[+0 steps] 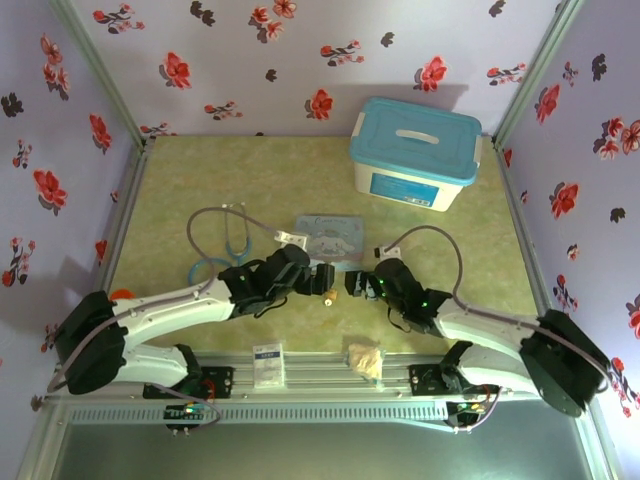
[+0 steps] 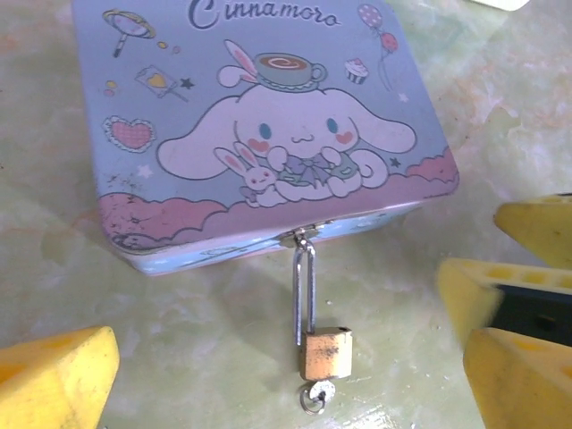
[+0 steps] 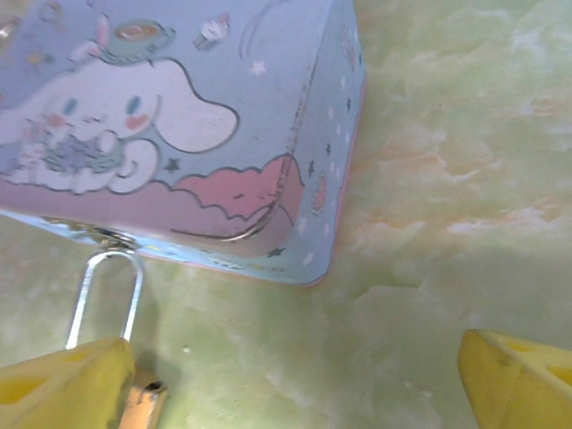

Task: Unlock the padlock with the key

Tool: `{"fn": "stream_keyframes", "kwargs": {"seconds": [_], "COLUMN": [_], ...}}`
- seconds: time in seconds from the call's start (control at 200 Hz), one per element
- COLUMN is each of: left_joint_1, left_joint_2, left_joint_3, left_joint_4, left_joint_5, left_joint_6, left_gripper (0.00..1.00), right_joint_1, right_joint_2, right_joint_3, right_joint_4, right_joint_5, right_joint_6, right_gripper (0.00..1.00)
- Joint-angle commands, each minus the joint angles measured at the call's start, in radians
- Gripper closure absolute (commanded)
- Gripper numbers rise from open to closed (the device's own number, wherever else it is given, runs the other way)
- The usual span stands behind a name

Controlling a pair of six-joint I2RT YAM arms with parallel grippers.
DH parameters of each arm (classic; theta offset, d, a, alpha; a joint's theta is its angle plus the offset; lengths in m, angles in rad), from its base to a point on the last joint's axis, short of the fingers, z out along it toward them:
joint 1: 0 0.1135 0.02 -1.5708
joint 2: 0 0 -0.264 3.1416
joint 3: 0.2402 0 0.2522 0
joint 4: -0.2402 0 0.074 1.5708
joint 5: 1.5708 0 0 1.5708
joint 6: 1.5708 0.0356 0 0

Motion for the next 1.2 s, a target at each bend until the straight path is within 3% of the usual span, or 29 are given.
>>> {"fn": "stream_keyframes", "kwargs": {"seconds": [0.0,0.165,0.365,0.71,1.195], "left_joint_1": [0.024,0.044,0.070,0.074,0.074], "left_joint_2": [-0.035,-0.040,-0.058,-0.058,-0.031], "left_joint_3": [-0.063,-0.129,-0.196,-0.212,-0.210], "left_joint_4": [0.122,0.254,0.322,0.306,0.314], "left_joint_5": [0.026,0.074,0.061,0.039,0.040], "left_joint_6": [-0.048,-0.108,-0.192,-0.209,-0.210], "left_gripper": [0.00,0.00,0.00,0.00,0.00], "right_joint_1": [0.015,0.050,0.106,0.130,0.139], "right_joint_2": [-0.063,-0.005,0.201,0.383,0.460], "right_joint_3": [-0.013,0.046,0.153,0.220,0.225], "right_joint_4": [-0.052,-0.060,-0.066,-0.009,0.041], "right_joint_5": [-0.036,-0.079,-0.107,-0.156,-0.195], "right_joint_6": [0.057,0.105,0.139,0.138,0.152], "right_gripper": [0.09,0.10,0.09,0.43,0.64]}}
